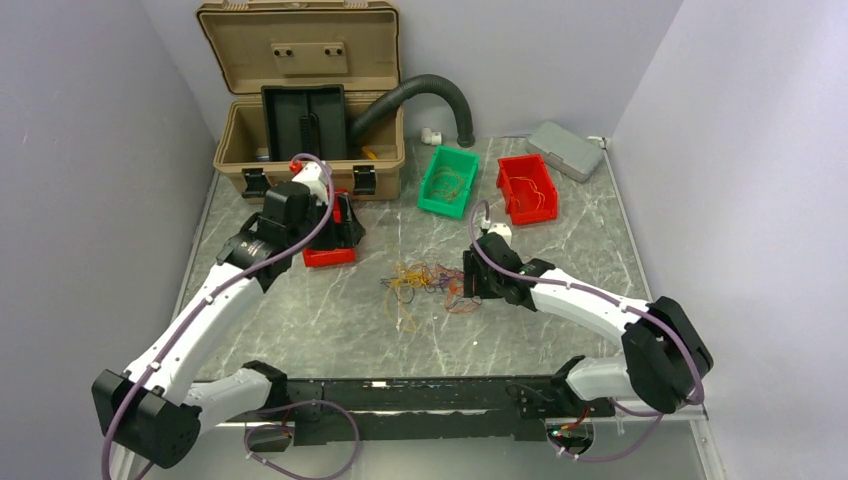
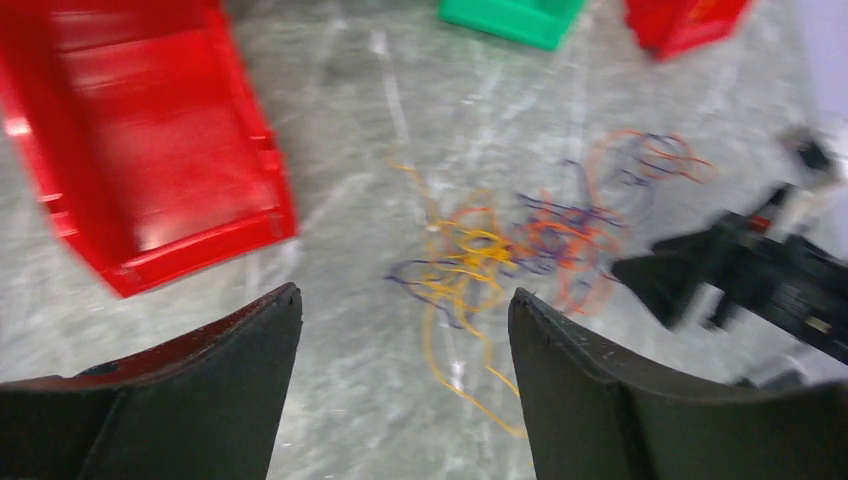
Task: Untangle the cables
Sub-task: Untie the cable.
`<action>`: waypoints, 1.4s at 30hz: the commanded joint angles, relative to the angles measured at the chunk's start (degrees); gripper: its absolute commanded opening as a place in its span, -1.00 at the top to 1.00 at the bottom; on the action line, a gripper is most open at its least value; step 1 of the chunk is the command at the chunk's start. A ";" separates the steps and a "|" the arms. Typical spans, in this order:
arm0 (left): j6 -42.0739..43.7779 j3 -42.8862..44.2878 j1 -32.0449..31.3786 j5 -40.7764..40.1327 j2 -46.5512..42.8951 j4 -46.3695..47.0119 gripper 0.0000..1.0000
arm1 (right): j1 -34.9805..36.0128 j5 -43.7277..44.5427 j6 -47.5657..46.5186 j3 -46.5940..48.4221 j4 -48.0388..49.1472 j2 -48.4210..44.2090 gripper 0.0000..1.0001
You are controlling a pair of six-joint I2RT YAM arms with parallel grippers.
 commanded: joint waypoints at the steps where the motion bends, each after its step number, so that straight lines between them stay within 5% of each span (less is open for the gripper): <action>1: 0.51 1.08 -1.24 18.76 1.00 4.30 -0.48 | -0.57 0.55 -0.74 0.91 2.14 1.68 -0.27; 6: 2.83 1.46 -12.88 19.23 6.33 9.44 -0.32 | -0.60 -0.33 -1.10 0.53 3.76 3.81 -0.15; 12: 0.29 1.86 -19.91 20.89 16.88 15.79 -0.10 | -0.64 -1.00 -1.33 0.64 4.65 6.35 0.29; 37: -6.96 5.56 -23.21 24.02 44.50 25.93 0.04 | -0.65 -4.98 0.62 -3.55 9.15 2.76 0.28; 40: -8.68 5.65 -23.22 25.62 46.44 28.31 0.23 | -0.63 -5.50 1.08 -4.13 9.79 1.95 0.28; 42: -9.42 5.77 -23.21 26.48 47.25 29.55 0.58 | -0.65 -5.35 1.42 -4.64 10.06 1.18 0.23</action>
